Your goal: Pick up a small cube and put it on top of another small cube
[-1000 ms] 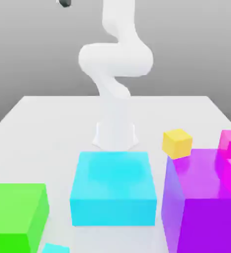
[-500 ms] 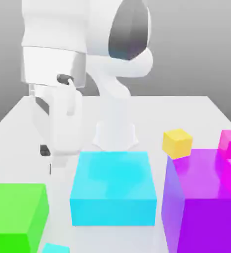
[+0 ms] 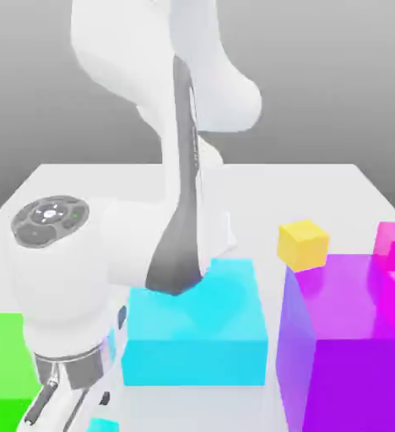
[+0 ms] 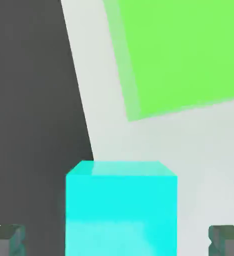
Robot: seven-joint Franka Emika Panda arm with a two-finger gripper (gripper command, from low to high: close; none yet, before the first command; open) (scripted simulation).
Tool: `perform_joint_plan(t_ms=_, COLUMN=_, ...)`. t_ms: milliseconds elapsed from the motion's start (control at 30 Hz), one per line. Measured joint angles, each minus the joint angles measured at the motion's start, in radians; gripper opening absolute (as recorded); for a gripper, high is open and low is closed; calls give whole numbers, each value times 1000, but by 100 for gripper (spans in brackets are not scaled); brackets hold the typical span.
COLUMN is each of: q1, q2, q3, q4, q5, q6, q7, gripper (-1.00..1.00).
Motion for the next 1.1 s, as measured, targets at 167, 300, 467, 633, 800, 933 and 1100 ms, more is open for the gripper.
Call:
perform_joint_plan(t_ms=167, q1=1, q2=17, q3=-1, q4=3, q5=-1, q6=16, q7=1, gripper=-100)
perform_joint_plan(t_ms=300, q1=-3, q2=-79, q3=4, q4=-17, q5=5, q6=-60, q7=-2, gripper=-100)
perform_joint_plan(t_ms=467, q1=36, q2=-259, q3=95, q4=-27, q5=41, q6=-217, q7=-97, gripper=-100)
perform_joint_plan(t_ms=633, q1=135, q2=-439, q3=208, q4=-26, q5=91, q6=-381, q7=-235, gripper=-100)
perform_joint_plan(t_ms=800, q1=297, q2=-604, q3=263, q4=-26, q5=125, q6=-540, q7=-360, gripper=-100)
perform_joint_plan(t_ms=933, q1=386, q2=-715, q3=320, q4=-29, q5=131, q6=-659, q7=-441, gripper=-100)
perform_joint_plan(t_ms=1100, q1=430, q2=-709, q3=369, q4=-113, q5=119, q6=-582, q7=-463, gripper=-100)
